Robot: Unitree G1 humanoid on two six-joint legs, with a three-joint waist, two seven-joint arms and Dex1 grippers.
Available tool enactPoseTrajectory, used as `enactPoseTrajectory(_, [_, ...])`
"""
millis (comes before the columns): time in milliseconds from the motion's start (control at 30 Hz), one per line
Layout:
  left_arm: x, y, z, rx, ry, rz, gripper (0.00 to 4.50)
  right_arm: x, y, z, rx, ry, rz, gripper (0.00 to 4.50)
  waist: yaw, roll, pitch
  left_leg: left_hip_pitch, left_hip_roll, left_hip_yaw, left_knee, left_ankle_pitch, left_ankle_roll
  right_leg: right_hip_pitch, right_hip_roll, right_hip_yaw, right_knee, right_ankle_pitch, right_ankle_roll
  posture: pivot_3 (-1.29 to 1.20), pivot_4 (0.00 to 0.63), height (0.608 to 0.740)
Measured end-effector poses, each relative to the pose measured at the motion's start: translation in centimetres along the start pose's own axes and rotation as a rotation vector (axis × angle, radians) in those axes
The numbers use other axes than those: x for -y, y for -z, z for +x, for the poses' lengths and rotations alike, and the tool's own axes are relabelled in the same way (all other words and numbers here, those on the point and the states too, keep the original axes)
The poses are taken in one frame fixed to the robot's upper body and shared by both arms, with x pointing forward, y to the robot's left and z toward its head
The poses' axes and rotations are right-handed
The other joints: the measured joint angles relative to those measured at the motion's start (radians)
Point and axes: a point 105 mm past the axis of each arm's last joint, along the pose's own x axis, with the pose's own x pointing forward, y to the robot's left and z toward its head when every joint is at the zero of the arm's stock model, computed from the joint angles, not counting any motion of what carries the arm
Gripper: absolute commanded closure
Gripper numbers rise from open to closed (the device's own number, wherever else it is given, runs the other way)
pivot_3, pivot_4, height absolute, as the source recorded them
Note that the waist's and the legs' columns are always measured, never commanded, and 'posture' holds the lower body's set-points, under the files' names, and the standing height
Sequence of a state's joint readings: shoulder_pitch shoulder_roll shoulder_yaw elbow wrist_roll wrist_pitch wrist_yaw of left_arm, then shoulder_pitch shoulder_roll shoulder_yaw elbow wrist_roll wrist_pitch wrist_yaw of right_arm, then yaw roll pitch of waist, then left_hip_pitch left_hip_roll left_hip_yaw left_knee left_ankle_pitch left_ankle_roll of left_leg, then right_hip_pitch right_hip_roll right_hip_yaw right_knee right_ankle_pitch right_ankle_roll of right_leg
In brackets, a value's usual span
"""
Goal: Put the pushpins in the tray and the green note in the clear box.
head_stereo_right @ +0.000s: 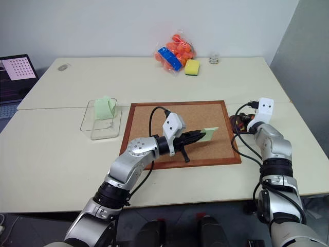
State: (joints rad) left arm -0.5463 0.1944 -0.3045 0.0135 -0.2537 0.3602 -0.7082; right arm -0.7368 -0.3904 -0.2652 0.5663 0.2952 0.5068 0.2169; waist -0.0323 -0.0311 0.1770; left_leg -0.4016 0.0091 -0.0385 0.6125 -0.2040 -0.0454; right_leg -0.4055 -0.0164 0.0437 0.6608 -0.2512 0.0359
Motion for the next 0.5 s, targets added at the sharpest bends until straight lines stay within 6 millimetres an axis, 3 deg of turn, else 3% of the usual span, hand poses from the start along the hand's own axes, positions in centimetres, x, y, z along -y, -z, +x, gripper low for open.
enactPoseTrajectory(233, [-0.6,0.0,-0.2,-0.004,-0.027,-0.05,4.5,0.0,-0.5,-0.3,0.027,-0.006,-0.021,0.06,0.0,0.0,0.0,0.0,0.0,0.0,0.0,0.0,0.0,0.0,0.0,0.0,0.0,0.0,0.0,0.0,0.15,0.74])
enactPoseTrajectory(400, [-1.3,0.2,-0.6,-0.016,-0.072,-0.062,4.5,-1.5,-1.4,-1.9,0.078,-0.107,-0.159,0.01,0.0,0.0,0.0,0.0,0.0,0.0,0.0,0.0,0.0,0.0,0.0,0.0,0.0,-0.001,0.001,0.0,0.15,0.74])
enactPoseTrajectory(500, [-3.8,-0.4,-1.6,-0.002,-0.229,-0.07,4.5,-5.7,-1.9,-4.3,0.138,-0.312,-0.251,0.01,-0.005,0.001,0.0,0.0,0.002,-0.001,0.0,0.0,0.0,0.0,0.002,0.0,0.0,-0.002,0.003,0.0,0.15,0.74])
